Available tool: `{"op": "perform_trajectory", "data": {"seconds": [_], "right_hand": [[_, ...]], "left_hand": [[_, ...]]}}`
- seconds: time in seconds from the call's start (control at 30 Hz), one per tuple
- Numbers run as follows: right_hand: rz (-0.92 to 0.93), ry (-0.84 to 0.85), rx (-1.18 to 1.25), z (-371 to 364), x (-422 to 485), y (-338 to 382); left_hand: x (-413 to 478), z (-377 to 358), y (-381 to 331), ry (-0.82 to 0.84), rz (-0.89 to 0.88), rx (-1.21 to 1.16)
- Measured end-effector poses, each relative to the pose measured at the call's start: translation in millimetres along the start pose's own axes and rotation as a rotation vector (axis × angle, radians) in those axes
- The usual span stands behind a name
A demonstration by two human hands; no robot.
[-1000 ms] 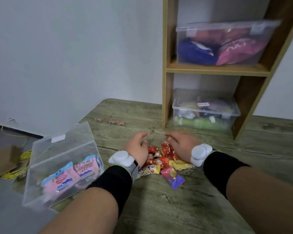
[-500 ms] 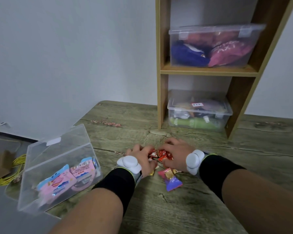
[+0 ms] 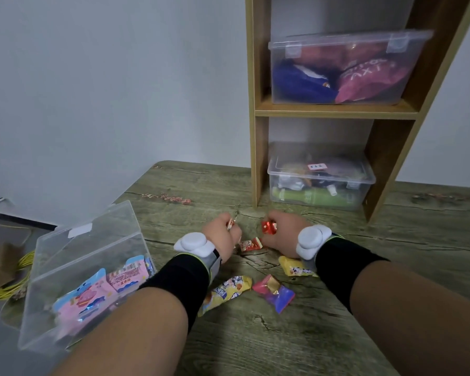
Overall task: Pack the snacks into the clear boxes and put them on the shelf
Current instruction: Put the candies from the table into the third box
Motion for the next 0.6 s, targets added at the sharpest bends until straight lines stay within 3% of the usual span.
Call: {"op": "perform_trajectory", "data": {"seconds": [0.27,0.4,0.6], "right_hand": [[-0.069,-0.213,0.255,42.5,-5.9,11.6],[0.019,-0.150,0.356,42.1,-21.4,64.3],[0.120,-0.065,0.387,14.4,-43.4,157.9]], "left_hand": [[-6.8,57.4,0.3,-0.156,-0.015,-0.186],[-27.3,100.9,17.7,-0.254,0.023,-0.255],[-71.1,153.1,64.3,-0.303,0.117,-0.133]]}}
Point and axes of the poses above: each hand's wrist, its own x-axis towards the middle knuckle, its own z-axis out of the back of the hand, y = z × x, the point moved 10 cm from there along x, towards the middle knuckle, and after that the axes turned 11 degrees about -z, right-handed, at the moved point
